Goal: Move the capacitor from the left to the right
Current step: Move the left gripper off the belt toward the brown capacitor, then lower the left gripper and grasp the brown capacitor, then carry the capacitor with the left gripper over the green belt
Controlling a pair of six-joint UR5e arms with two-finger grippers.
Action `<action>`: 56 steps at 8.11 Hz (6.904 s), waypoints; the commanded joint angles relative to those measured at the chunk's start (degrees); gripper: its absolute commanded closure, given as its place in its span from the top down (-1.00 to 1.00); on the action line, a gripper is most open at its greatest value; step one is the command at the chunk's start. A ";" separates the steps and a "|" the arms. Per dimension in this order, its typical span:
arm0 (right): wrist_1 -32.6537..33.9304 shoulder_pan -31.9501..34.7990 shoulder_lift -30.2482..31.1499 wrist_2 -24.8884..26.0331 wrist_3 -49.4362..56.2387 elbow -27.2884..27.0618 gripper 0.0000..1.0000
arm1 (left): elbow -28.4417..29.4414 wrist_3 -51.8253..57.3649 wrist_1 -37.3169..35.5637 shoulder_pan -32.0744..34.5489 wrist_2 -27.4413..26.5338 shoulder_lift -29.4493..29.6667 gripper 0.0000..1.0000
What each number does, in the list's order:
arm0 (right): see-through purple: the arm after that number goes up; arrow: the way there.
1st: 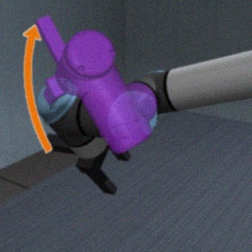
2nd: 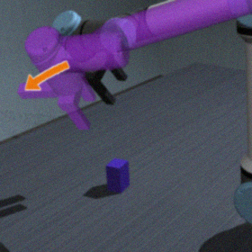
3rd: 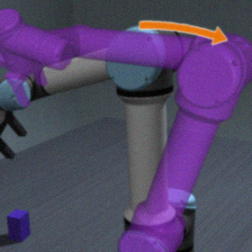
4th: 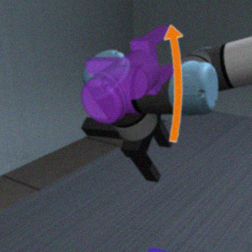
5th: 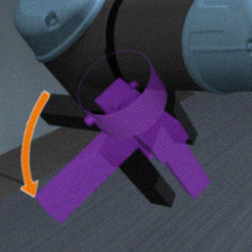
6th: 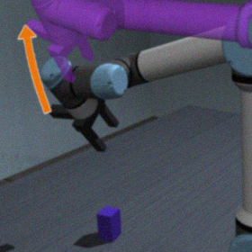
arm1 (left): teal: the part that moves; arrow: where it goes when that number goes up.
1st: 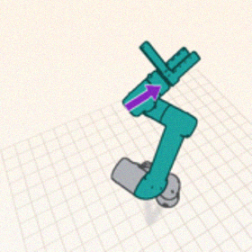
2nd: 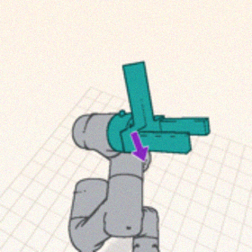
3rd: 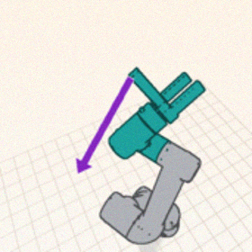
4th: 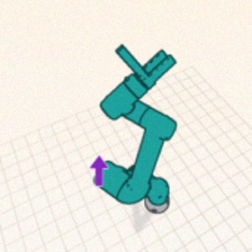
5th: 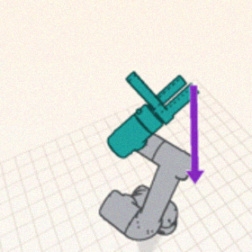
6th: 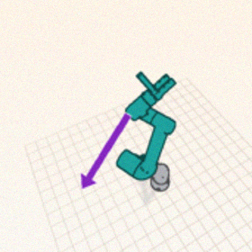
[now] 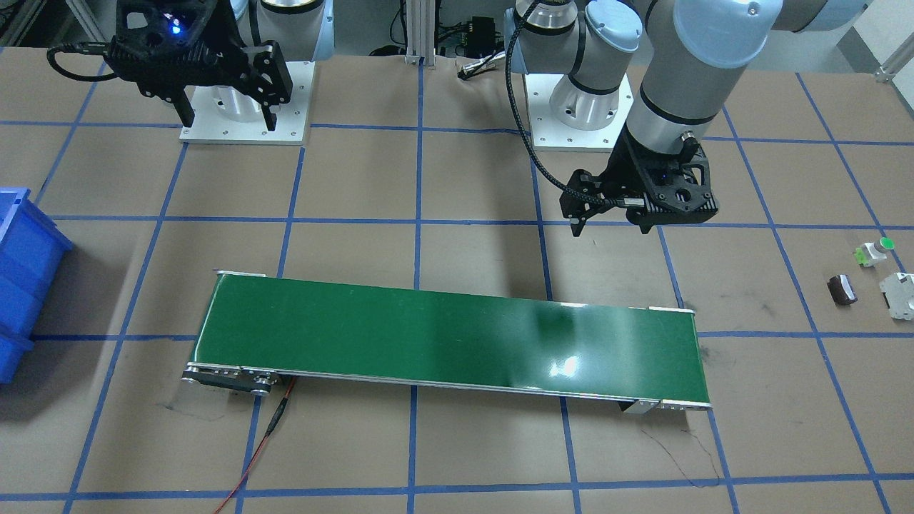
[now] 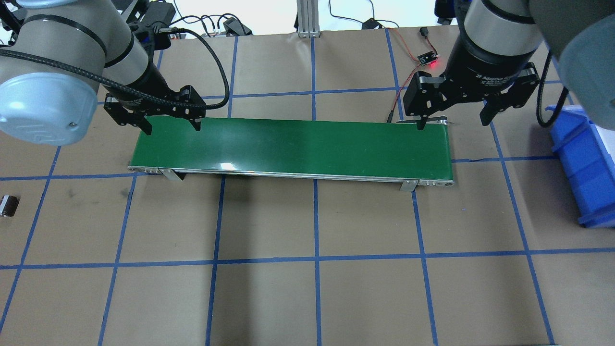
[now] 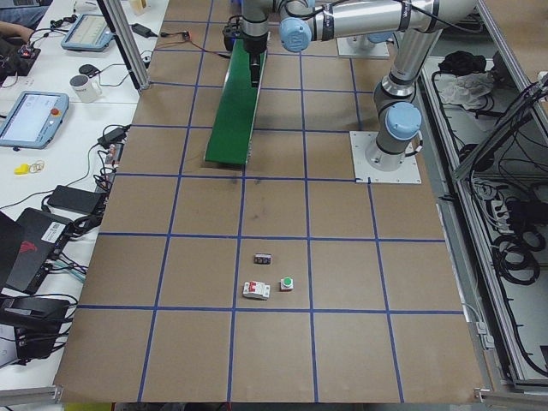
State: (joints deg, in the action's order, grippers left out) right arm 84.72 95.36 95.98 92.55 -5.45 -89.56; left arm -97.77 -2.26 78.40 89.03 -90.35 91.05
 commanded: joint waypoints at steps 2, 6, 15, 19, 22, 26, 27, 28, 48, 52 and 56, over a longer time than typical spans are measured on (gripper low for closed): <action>0.00 0.00 0.00 -0.09 0.00 0.00 1.00 | -0.40 0.33 0.00 -0.52 -0.09 -0.70 1.00; 0.00 0.18 -0.09 0.00 0.00 -0.09 1.00 | 0.30 16.03 0.70 -11.04 -0.36 -2.37 1.00; 0.00 0.18 -0.09 -0.35 -0.09 -0.35 1.00 | -0.58 49.55 -17.21 -51.13 0.70 13.68 1.00; 0.00 0.18 -0.09 -0.35 -0.09 -0.35 1.00 | -0.31 49.20 -21.36 -53.35 0.61 23.01 1.00; 0.00 0.18 -0.09 -0.35 -0.09 -0.35 1.00 | -0.66 49.20 -24.95 -53.35 0.26 25.83 1.00; 0.00 0.18 -0.09 -0.35 -0.09 -0.35 1.00 | -0.58 49.99 -25.05 -53.35 0.17 28.47 1.00; 0.00 0.18 0.00 -0.09 -0.09 -0.35 1.00 | -0.40 50.08 -25.05 -53.35 0.26 29.26 1.00; 0.00 0.18 -0.09 -0.09 -0.09 -0.35 1.00 | -0.23 50.16 -25.05 -53.35 0.17 29.79 0.77; 0.00 0.18 -0.09 -0.09 0.00 -0.35 1.00 | -0.49 27.93 -23.56 -17.22 2.20 17.39 -1.00; 0.00 0.18 0.00 -0.09 -0.09 -0.35 1.00 | -0.49 20.03 -21.45 -16.87 2.72 21.17 -1.00; 0.00 0.18 0.00 -0.09 -0.09 -0.35 1.00 | -0.49 17.92 -21.01 -16.09 2.55 22.41 -0.72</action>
State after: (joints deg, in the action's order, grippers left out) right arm 84.73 95.54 95.93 92.46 -5.54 -89.91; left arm -98.31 16.89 57.30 72.30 -87.59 113.15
